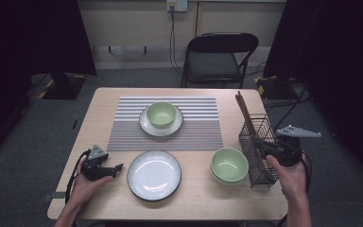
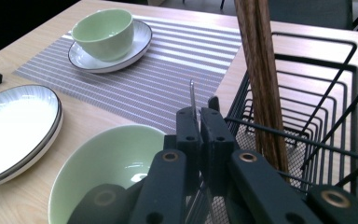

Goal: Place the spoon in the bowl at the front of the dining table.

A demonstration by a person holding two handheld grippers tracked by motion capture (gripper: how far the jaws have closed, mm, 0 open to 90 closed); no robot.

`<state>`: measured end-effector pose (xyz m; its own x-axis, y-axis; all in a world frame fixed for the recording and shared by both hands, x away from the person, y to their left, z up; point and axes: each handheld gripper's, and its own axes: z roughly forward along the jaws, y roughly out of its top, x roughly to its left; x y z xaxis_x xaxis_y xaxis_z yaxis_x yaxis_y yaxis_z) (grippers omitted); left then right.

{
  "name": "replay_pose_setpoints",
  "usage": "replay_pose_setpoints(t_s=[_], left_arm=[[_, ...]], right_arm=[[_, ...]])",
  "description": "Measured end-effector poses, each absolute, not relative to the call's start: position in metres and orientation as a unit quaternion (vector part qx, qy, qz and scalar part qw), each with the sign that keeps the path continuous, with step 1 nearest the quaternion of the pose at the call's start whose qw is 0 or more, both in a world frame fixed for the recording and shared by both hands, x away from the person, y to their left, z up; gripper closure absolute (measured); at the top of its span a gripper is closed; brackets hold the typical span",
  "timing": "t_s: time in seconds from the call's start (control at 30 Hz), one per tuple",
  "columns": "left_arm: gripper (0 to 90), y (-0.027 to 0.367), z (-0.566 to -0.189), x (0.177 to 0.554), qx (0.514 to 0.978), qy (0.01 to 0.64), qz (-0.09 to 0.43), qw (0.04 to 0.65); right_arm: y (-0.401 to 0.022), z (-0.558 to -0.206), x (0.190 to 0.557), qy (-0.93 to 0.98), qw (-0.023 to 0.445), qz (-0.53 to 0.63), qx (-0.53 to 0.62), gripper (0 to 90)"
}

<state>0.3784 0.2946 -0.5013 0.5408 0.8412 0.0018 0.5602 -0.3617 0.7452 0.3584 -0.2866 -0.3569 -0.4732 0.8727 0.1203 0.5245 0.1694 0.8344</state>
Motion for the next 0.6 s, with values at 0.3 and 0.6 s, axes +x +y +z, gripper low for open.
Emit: replay_pose_setpoints(t_s=[0.3,0.6], left_arm=[[21.7,0.295,-0.501,0.378,0.802,0.437,0.197,0.358],[21.7,0.295,-0.501,0.378,0.801,0.437,0.196,0.358]], right_arm=[[-0.286,-0.351,0.360,0.741,0.205,0.435,0.470,88.7],[-0.291,-0.343,0.363,0.730,0.212,0.447,0.471,90.0]])
